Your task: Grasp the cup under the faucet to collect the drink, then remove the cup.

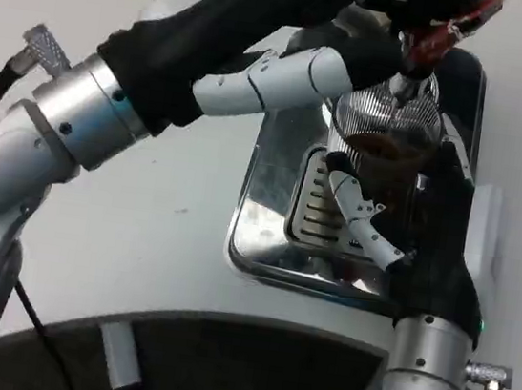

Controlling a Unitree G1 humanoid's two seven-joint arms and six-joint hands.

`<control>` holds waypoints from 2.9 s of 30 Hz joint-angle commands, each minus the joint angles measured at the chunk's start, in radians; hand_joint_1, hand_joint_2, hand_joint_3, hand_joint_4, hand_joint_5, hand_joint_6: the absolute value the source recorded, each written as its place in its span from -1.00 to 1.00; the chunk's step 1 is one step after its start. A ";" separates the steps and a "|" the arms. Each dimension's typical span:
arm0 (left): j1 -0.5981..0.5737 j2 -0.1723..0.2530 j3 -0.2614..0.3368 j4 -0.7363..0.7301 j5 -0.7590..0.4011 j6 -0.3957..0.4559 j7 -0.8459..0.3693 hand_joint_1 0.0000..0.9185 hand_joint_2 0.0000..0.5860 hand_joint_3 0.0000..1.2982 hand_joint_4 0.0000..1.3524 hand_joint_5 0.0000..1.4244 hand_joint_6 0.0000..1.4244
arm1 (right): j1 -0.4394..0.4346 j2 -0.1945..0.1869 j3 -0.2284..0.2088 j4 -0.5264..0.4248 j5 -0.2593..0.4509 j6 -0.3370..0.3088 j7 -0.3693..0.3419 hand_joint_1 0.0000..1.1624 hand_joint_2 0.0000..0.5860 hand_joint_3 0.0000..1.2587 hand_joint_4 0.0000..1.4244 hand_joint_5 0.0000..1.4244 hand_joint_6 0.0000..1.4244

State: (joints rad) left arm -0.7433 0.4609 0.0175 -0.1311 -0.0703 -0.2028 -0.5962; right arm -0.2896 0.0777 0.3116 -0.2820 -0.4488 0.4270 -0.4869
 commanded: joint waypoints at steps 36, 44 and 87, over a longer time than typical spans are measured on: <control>0.146 0.038 0.092 -0.178 -0.059 0.023 0.045 -1.00 -0.52 -0.49 -0.55 -0.50 -0.36 | 0.114 0.059 0.003 -0.017 0.001 -0.063 -0.043 0.24 -0.09 -0.22 -0.26 -0.21 -0.16; 0.199 0.040 0.130 -0.220 -0.073 0.032 0.072 -1.00 -0.52 -0.48 -0.53 -0.50 -0.34 | 0.123 0.057 0.001 -0.013 0.001 -0.093 -0.050 0.26 -0.08 -0.15 -0.19 -0.11 -0.02; 0.669 0.030 0.225 -0.302 -0.011 -0.018 0.171 -1.00 -0.48 -0.46 -0.49 -0.47 -0.30 | 0.173 -0.003 -0.035 -0.009 -0.056 -0.250 -0.045 0.29 -0.11 -0.01 -0.04 0.07 0.23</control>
State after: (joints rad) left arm -0.1040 0.4944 0.2319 -0.4408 -0.0990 -0.1933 -0.4396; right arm -0.1447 0.0560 0.2781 -0.2774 -0.4901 0.2049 -0.5353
